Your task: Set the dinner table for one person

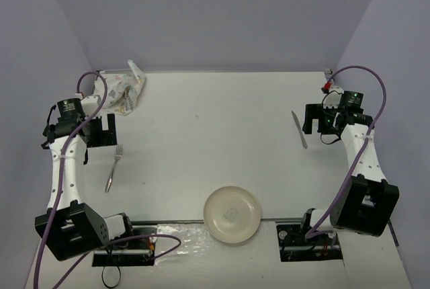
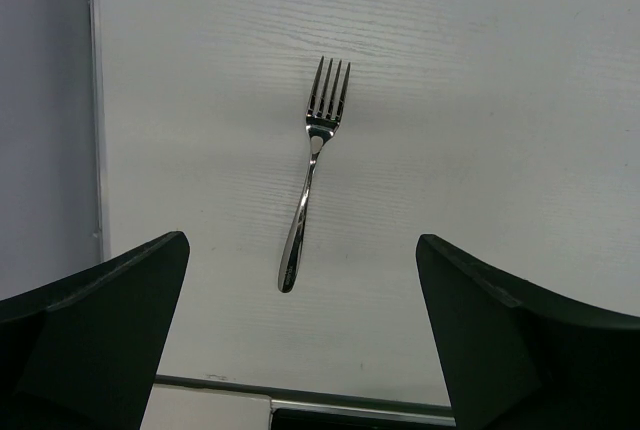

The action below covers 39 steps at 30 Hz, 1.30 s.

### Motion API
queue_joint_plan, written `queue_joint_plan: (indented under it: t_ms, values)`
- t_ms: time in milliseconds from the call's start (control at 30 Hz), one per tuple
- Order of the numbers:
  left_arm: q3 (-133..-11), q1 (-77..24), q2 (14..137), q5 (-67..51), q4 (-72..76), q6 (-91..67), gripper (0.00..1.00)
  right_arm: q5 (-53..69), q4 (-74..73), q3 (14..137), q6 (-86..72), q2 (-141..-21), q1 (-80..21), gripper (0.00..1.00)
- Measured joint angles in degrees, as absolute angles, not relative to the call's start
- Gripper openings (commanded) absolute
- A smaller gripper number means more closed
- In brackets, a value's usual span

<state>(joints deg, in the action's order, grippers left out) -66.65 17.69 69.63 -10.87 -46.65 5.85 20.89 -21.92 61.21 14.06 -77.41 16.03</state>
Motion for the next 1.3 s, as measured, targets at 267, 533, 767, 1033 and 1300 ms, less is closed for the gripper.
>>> queue_joint_plan:
  t_ms: [267,533,767,1033,1300]
  values:
    - [-64.7,18.7,69.1,-13.3,-46.6,5.6,0.97,21.1,-21.0,60.3,14.3,-77.1,16.0,1.00]
    - [-64.2,19.2,70.5,-15.0,-45.7,5.5,0.97,21.5,-20.8,58.2,15.2,-74.8,16.1,1.00]
    - [-63.4,19.3,72.1,-15.2,-44.8,5.6,0.97,22.0,-20.7,57.3,15.7,-74.8,16.1,1.00]
    - [-92.8,17.7,91.4,-12.7,-53.2,11.6,0.97,23.7,-20.6,57.3,15.7,-77.6,16.1,1.00]
    - [-149.4,13.7,129.7,-11.0,-68.3,18.7,0.93,24.1,-20.8,57.4,15.5,-78.1,16.1,1.00]
